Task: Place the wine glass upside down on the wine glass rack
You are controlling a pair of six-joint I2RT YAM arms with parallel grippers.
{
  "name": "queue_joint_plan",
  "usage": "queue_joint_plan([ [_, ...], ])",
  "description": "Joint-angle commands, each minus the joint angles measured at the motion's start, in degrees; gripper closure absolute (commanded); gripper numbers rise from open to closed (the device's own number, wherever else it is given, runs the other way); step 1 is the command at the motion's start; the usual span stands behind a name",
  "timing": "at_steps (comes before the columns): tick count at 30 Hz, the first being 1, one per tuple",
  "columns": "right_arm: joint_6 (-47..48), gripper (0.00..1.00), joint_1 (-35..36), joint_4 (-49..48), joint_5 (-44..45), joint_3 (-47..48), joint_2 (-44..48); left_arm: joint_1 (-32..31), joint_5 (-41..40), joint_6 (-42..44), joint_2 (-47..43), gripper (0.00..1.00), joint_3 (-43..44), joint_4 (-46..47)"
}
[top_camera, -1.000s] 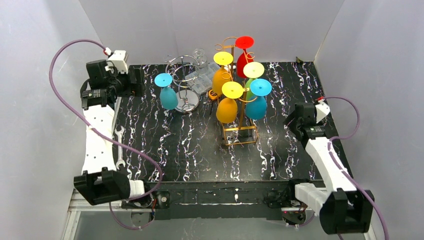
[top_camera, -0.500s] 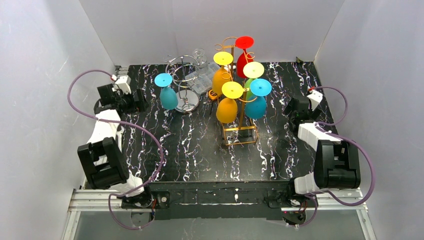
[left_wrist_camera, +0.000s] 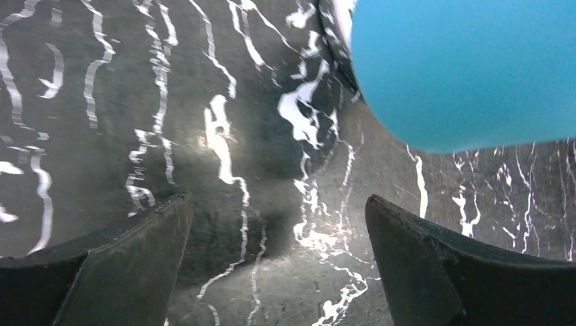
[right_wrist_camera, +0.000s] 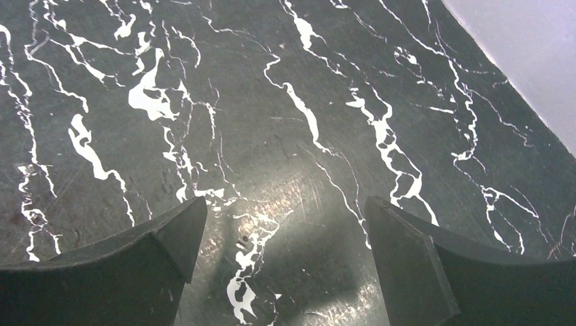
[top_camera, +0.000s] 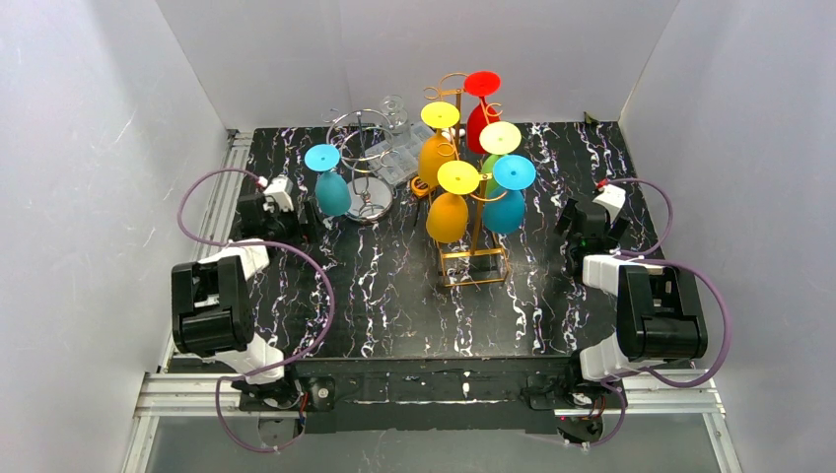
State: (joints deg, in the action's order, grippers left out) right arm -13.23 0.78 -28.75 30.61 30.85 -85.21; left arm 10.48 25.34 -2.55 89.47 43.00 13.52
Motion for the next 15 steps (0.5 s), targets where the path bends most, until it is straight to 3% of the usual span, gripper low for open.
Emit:
queue_joint_plan([
  [1,2.3,0.04,0.0,-6.6,-0.5,0.3,-0.9,-3.5,-4.4,1.4,-2.3,0.02,-4.4,8.2],
  [15,3.3,0.02,0.9,-14.5,-4.3,-8.7,3.7,-4.6,-7.4,1.8,-5.6,0.02,-17.5,27.9],
])
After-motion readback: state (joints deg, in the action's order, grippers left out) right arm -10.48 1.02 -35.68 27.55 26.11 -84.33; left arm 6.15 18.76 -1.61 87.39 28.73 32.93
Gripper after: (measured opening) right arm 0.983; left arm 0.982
